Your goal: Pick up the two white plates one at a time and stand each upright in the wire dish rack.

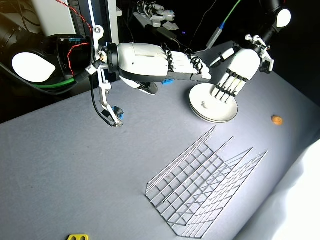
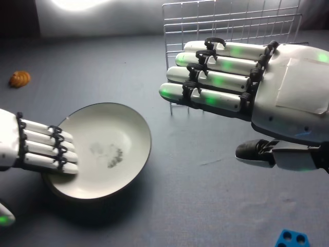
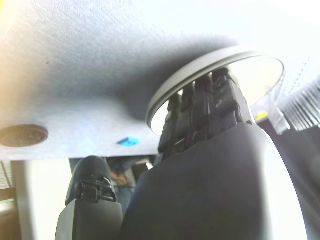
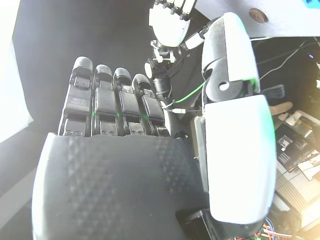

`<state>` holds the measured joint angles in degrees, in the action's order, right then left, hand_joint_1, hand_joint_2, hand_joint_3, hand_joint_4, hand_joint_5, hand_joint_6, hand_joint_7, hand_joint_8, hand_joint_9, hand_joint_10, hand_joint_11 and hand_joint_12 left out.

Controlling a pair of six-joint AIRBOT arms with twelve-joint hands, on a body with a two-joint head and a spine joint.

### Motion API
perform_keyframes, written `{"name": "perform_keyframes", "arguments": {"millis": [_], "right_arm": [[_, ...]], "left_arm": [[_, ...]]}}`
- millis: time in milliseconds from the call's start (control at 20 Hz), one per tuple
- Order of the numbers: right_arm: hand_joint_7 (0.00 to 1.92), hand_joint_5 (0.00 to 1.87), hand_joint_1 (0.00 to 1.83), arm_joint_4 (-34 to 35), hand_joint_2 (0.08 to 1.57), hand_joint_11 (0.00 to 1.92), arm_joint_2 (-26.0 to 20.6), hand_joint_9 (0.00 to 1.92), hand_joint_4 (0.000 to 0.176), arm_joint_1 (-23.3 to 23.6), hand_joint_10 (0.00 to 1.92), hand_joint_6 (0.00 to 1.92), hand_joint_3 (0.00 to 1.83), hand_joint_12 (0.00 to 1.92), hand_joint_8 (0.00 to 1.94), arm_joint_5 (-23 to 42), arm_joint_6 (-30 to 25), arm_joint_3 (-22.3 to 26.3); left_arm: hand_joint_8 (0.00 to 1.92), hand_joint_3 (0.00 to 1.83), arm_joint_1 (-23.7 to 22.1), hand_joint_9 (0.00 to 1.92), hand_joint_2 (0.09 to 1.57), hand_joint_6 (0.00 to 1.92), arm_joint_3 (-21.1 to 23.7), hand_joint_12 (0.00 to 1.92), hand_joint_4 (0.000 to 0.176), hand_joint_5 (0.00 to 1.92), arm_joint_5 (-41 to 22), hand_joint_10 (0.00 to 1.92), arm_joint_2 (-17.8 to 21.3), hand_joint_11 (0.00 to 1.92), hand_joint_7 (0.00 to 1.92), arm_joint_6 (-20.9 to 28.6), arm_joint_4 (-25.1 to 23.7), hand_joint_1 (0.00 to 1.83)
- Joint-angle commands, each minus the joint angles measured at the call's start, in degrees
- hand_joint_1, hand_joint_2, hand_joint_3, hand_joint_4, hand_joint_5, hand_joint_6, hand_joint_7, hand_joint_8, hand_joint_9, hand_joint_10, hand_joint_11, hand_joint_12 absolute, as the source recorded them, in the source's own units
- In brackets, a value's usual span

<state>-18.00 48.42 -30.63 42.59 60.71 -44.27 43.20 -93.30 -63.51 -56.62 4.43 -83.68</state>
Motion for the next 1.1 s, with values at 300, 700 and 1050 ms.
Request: {"name": "perform_keyframes", "arguments": {"millis": [300, 700, 1050], "right_arm": [[0.0, 0.02, 0.98, 0.9, 1.09, 0.0, 0.1, 0.0, 0.0, 0.3, 0.0, 0.0, 0.0, 0.13, 0.0, 6.7, 0.3, 0.3], [0.0, 0.03, 1.08, 2.2, 1.05, 0.0, 9.2, 0.0, 0.0, -0.4, 0.0, 0.0, 0.0, 0.14, 0.0, 1.7, 6.3, -6.7], [0.0, 0.04, 1.14, 4.6, 1.04, 0.0, 15.2, 0.0, 0.0, 0.2, 0.0, 0.0, 0.0, 0.18, 0.0, 3.1, 8.6, -11.3]], "left_arm": [[0.0, 0.0, -2.2, 0.01, 1.14, 0.0, 5.1, 0.01, 0.0, 0.09, -0.7, 0.0, -2.1, 0.01, 0.06, 0.4, 1.3, 0.0], [0.0, 0.0, -4.0, 0.02, 1.14, 0.01, 5.6, 0.01, 0.0, 0.11, 0.4, 0.0, -3.4, 0.0, 0.07, 0.7, 1.2, 0.0], [0.0, 0.0, -4.0, 0.01, 1.14, 0.0, 5.3, 0.0, 0.0, 0.1, 0.5, 0.0, -3.4, 0.01, 0.05, 0.9, 1.2, 0.0]]}}
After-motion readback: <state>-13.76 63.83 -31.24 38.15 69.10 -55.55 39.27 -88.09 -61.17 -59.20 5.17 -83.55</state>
